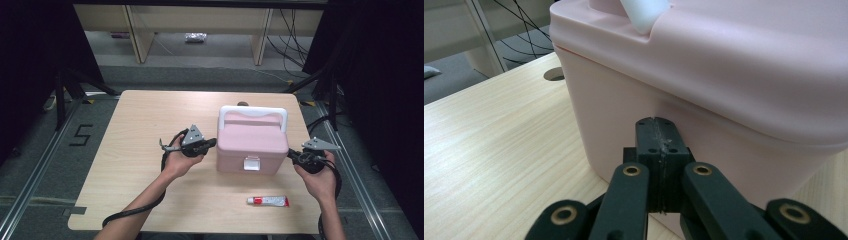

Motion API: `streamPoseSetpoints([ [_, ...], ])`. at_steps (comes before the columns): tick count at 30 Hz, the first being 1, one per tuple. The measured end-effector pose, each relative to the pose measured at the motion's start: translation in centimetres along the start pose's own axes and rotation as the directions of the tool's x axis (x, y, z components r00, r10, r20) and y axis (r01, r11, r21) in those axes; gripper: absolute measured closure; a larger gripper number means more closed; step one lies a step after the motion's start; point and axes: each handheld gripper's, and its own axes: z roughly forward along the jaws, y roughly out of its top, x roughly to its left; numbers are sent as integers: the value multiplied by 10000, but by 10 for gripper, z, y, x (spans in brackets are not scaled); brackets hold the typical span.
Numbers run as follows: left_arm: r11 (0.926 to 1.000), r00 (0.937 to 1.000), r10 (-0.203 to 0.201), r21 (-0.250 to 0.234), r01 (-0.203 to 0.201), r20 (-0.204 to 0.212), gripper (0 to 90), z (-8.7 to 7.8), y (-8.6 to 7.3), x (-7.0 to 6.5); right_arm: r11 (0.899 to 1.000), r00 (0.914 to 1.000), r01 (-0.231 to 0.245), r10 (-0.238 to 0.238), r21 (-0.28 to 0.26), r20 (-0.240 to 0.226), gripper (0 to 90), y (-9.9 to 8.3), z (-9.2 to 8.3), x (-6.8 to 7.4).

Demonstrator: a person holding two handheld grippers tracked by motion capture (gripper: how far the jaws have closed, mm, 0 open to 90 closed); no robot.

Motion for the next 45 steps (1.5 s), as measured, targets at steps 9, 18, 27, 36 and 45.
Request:
streamPoseSetpoints([
  [9,10000,9999,-35,-47,35,148,900,2,0,-7,9999,9999,85,-84,-107,143,900,-2,-2,-6],
  [18,9992,9996,-176,-350,184,235,898,5,-3,-11,9997,9992,77,-68,-250,382,900,-5,-5,-8],
  [27,9948,9963,-718,-761,681,-468,522,-33,-11,0,9980,9888,-272,354,-578,1450,831,-12,-14,-13],
  [36,9636,9760,-2154,-1690,2071,-323,408,-70,-15,7,9960,9784,-410,562,-798,1991,721,-25,-27,-17],
  [45,9555,9701,-2428,-1740,2383,-48,393,-71,-12,0,9942,9766,-357,562,-1011,2075,701,-27,-35,-14],
])
